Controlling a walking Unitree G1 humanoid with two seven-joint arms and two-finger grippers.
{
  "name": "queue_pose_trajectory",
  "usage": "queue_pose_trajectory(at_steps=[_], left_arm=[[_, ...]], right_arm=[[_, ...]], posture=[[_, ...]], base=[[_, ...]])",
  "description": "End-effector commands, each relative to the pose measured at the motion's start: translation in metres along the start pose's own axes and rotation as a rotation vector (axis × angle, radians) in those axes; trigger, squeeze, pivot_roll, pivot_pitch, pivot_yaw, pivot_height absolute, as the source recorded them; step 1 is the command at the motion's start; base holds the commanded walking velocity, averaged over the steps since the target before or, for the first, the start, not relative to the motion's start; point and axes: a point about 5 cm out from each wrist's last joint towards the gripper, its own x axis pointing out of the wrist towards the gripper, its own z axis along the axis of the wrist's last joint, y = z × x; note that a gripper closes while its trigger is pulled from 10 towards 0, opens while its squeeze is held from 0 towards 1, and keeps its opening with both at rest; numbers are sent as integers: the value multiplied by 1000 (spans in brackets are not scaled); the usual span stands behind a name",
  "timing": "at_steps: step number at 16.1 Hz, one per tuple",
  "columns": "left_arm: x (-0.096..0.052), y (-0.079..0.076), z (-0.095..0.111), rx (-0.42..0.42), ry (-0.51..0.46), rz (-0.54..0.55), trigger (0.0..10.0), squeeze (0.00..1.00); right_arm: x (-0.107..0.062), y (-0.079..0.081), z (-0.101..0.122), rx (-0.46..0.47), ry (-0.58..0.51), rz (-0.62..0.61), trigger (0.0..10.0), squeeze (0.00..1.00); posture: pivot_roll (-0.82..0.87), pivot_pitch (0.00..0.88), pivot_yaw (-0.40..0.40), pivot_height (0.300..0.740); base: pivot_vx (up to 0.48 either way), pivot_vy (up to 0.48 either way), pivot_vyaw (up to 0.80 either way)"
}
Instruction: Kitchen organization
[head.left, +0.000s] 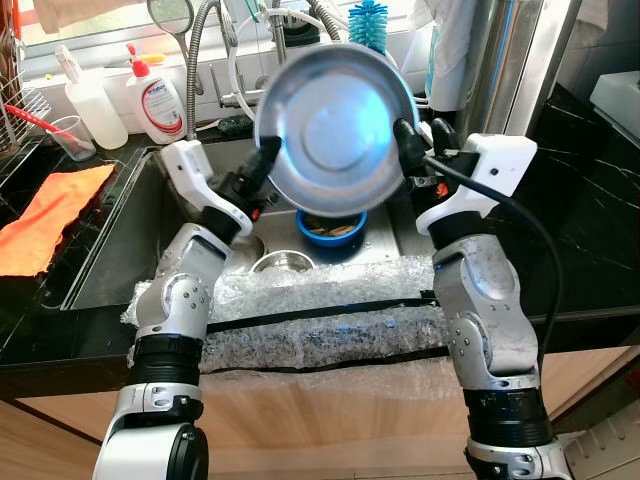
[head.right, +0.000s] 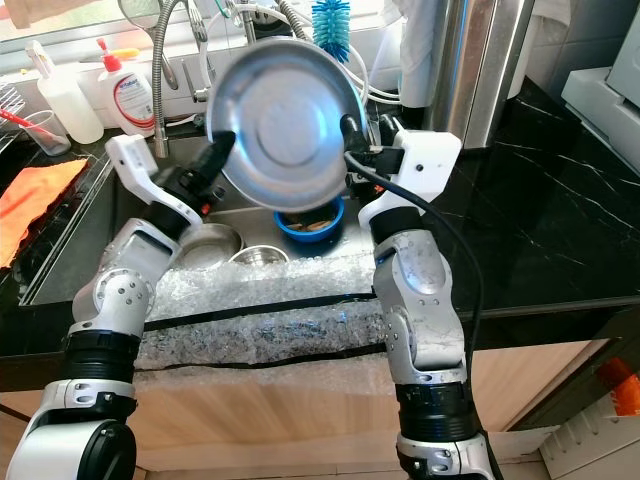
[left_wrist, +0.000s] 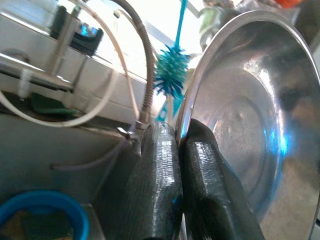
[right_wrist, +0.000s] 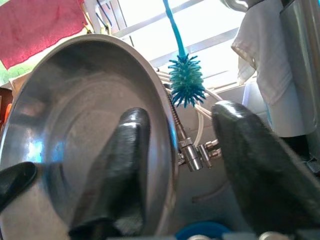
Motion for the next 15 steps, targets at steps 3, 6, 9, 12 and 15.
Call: queue_pose_trajectory(at_steps=[3,6,9,12,15], left_arm=[[4,12,17,53,-77,95,588,0],[1,23,23,81,-126,206,10000,0],[-3,40,35,136,-212,379,10000,0],[-7,49,40,333,-188,468,10000,0],[-12,54,34,498,-96,453,10000,0]], right_arm=[[0,9,1,7,-6,24,10000,1000],[0,9,1,-6,-4,26,10000,0],[-3,10,0,-13,5,31,10000,0],[-8,9,-2,-25,14,27,10000,0],[-18,11,-4,-99,23,22,10000,0]], posture=[[-162,0,150,740],[-166,0,146,740],[-172,0,144,740],[-172,0,142,740],[-175,2,139,740]], base=[[0,0,0],[0,0,0],[0,0,0],[0,0,0],[0,0,0]])
